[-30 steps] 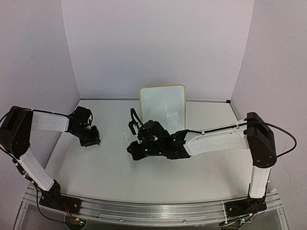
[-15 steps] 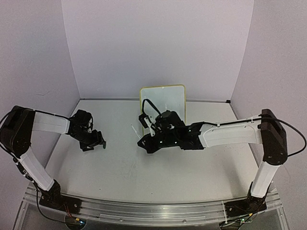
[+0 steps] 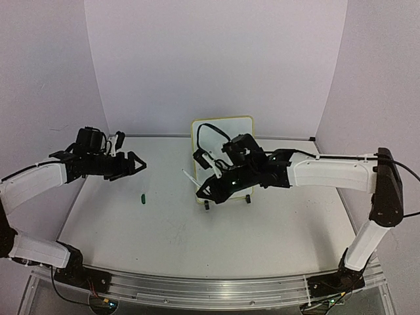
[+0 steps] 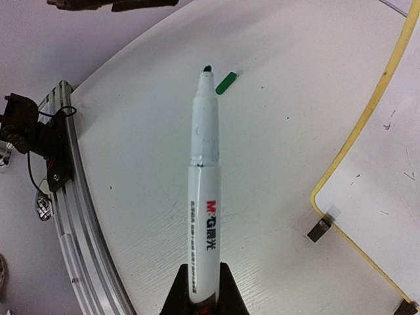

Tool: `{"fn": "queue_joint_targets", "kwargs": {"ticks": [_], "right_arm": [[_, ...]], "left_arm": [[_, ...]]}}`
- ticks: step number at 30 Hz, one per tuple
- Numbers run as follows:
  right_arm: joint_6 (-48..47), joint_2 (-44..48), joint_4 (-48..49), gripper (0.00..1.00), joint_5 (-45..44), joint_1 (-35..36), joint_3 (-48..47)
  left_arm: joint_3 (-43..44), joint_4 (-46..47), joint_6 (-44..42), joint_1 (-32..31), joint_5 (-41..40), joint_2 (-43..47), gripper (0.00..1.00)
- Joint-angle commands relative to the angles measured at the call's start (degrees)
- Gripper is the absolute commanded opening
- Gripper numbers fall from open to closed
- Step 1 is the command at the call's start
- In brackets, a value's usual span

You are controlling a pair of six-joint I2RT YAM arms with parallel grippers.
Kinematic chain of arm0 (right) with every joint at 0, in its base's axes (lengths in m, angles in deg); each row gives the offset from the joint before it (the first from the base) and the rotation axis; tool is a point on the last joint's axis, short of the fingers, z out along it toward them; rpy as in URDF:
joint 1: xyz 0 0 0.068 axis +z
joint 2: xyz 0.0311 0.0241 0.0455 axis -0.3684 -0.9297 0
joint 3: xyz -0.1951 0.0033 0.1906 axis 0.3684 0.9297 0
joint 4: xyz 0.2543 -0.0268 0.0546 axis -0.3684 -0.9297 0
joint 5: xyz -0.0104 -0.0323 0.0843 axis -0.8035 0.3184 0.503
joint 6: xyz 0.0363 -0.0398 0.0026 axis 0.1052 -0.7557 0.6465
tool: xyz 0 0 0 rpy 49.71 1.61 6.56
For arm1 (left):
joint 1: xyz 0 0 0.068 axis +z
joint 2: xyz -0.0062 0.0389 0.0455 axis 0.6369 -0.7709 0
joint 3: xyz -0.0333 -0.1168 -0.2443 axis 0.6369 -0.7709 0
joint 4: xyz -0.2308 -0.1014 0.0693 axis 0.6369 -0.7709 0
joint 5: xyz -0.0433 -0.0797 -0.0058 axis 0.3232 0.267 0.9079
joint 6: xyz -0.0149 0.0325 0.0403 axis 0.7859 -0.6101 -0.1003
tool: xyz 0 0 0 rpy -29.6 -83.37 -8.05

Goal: Write a sentence on the whiteboard
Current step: Pass from the right arm to the left

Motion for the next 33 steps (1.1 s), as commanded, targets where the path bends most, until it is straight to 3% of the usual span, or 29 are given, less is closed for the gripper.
{"fn": "queue_joint_targets", "kwargs": {"ticks": [1, 5, 11, 18, 21, 27, 33], "right_arm": [[-3.8, 2.8, -10.6, 0.0, 9.5, -1.4, -6.0], [-4.2, 1.9, -15.7, 0.0, 13.8, -1.4, -9.6], [-3.3, 1.4, -16.2, 0.0, 18.8, -1.5, -10.5], [-3.3, 1.1, -17.3, 0.0, 23.8, -1.4, -11.5], [-3.4, 0.6, -18.3, 0.0, 26.5, -1.4, -12.6], [-4.0, -0.2, -20.1, 0.0, 27.8, -1.5, -13.5], [-4.2, -0.8, -20.7, 0.0, 28.5, -1.4, -13.5]], "left_arm": [[7.5, 0.1, -7.1, -3.5, 18.8, 1.8, 0.89], [12.3, -4.9, -11.2, -9.5, 23.4, -1.5, 0.92], [12.2, -1.4, -9.1, -12.9, 32.4, -4.9, 0.96], [12.3, -0.1, -7.2, -15.8, 35.9, -7.0, 0.95], [12.3, 1.6, -5.8, -16.8, 37.3, -8.1, 0.87], [12.1, 6.1, -2.7, -19.0, 38.9, -9.6, 0.6], [10.5, 13.5, 2.1, -19.4, 40.0, -10.1, 0.45]]}}
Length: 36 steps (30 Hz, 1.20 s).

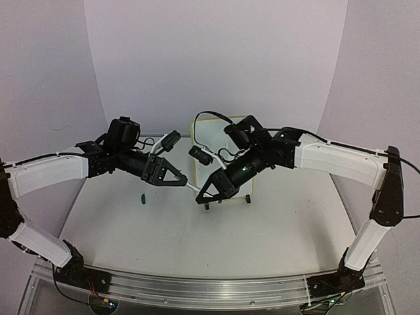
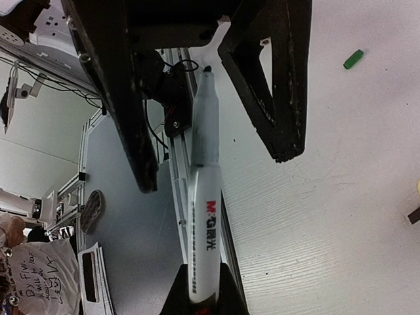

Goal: Write a sentence on the whiteboard
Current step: Pass from the right arm to the left

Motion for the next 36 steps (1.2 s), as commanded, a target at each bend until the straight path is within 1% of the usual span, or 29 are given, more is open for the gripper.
{"fn": "queue_joint_targets", "kwargs": {"ticks": [1, 4, 8, 12, 14, 20, 25, 26, 28, 29, 31, 33, 36], "right_arm": [[-1.2, -1.0, -1.1, 0.0, 1.7, 0.2, -2.0], [-1.4, -1.1, -1.3, 0.0, 1.6, 0.2, -2.0], [-1.5, -0.9, -1.5, 0.0, 0.8, 0.2, -1.9], [-1.6, -0.9, -1.6, 0.0, 0.4, 0.2, -1.9], [-1.5, -0.9, -1.7, 0.0, 0.3, 0.2, -1.9], [-1.6, -0.9, -1.8, 0.0, 0.5, 0.2, -1.8], [-1.9, -0.8, -2.6, 0.0, 0.7, 0.2, -1.6], [-2.0, -0.8, -2.7, 0.0, 0.7, 0.2, -1.5], [-2.0, -0.6, -2.9, 0.0, 0.3, 0.2, -1.5], [-2.1, -0.5, -2.9, 0.0, 0.2, 0.2, -1.4], [-2.4, -0.1, -2.7, 0.0, -0.4, 0.2, -1.4], [-2.6, 0.9, -2.4, 0.05, -2.4, 0.0, -1.2], [0.6, 4.0, 1.5, 0.37, -7.1, -1.2, 1.5]], "left_arm": [[0.1, 7.4, 3.2, -0.4, 2.2, -0.4, 0.42], [0.1, 7.3, 3.4, -0.8, 2.7, -1.1, 0.36], [0.5, 5.3, 2.3, -1.3, 3.0, -1.8, 0.35], [1.2, 1.4, -0.2, -1.9, 3.1, -2.5, 0.38], [1.3, 0.9, -0.6, -2.0, 2.8, -2.3, 0.36], [1.2, 1.6, -0.6, -2.1, 2.4, -2.4, 0.21], [1.2, 1.8, -0.5, -2.1, 2.7, -2.6, 0.17], [1.2, 1.8, -0.5, -2.1, 2.7, -2.5, 0.15], [1.2, 1.8, -0.5, -2.1, 2.7, -2.4, 0.05], [1.1, 1.9, -0.5, -2.1, 2.7, -2.3, 0.02], [0.8, 2.4, -0.3, -2.1, 2.4, -2.0, 0.0], [0.2, 3.5, 0.2, -2.1, 1.6, -1.4, 0.0], [-1.4, 7.9, 3.1, -2.1, -0.9, 0.1, 0.0]]}}
